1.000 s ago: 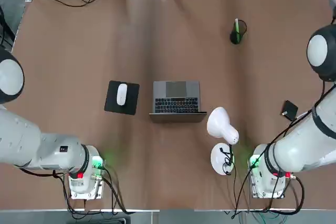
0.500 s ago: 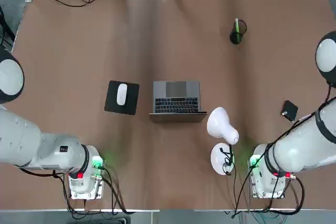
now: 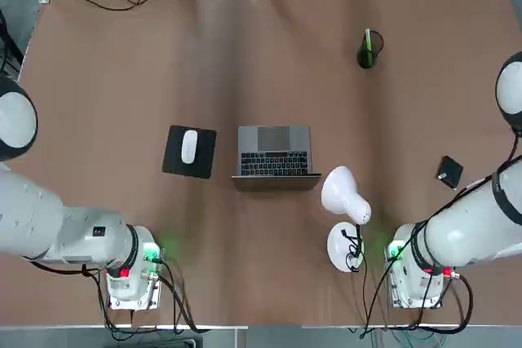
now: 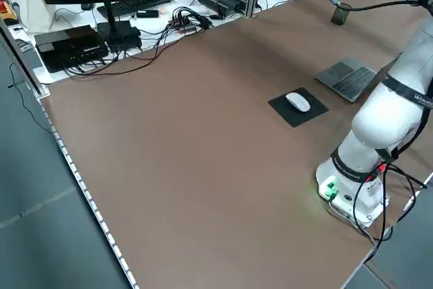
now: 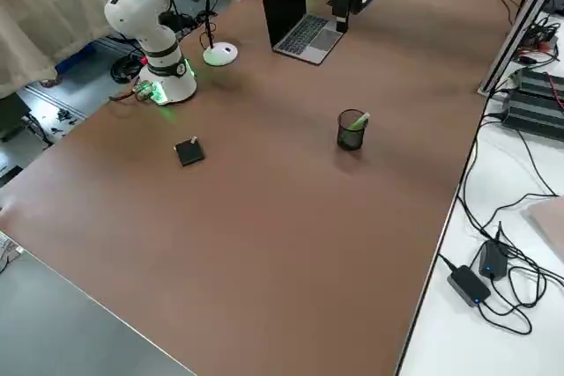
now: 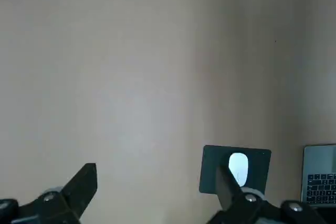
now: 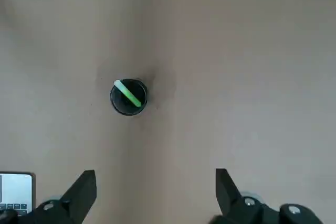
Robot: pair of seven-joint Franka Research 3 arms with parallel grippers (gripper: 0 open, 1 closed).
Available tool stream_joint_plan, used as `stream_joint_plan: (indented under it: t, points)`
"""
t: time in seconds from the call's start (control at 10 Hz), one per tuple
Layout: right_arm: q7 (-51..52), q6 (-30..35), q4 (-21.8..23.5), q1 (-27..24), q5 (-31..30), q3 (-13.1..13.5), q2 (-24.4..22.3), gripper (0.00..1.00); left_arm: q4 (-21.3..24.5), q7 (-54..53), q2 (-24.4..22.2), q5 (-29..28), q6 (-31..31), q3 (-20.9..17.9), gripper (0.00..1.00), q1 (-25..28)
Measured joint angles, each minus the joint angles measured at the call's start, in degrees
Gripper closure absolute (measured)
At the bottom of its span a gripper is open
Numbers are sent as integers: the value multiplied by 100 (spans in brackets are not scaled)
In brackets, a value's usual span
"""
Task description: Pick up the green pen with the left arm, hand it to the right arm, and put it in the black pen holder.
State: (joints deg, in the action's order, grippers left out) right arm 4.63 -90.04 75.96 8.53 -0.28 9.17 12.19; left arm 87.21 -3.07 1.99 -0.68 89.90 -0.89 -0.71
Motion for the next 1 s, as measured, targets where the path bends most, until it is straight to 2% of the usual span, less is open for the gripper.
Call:
stream_joint_plan:
  t: [0.1, 0.2, 0.3, 0.4, 0.7, 1.0]
  points:
    - [0, -3, 0, -183, 0, -188, -6, 0, 0, 0, 0, 0, 0, 0, 0, 0]
    - [-3, -37, 35, -777, -4, -857, -36, 0, 0, 0, 0, 0, 0, 0, 0, 0]
    - [-5, -113, 136, -1553, -14, -1687, -106, 0, 0, 0, 0, 0, 0, 0, 0, 0]
    - [-5, -147, 230, -1957, -17, -2074, -176, 0, 0, 0, 0, 0, 0, 0, 0, 0]
    - [-19, -152, 337, -2081, -72, -2205, -249, 0, 1, 0, 0, 0, 0, -1, 0, 0]
    - [-779, 75, 377, -2088, -94, -2250, -249, 0, 1, 0, 0, 5, 0, -1, 0, 1]
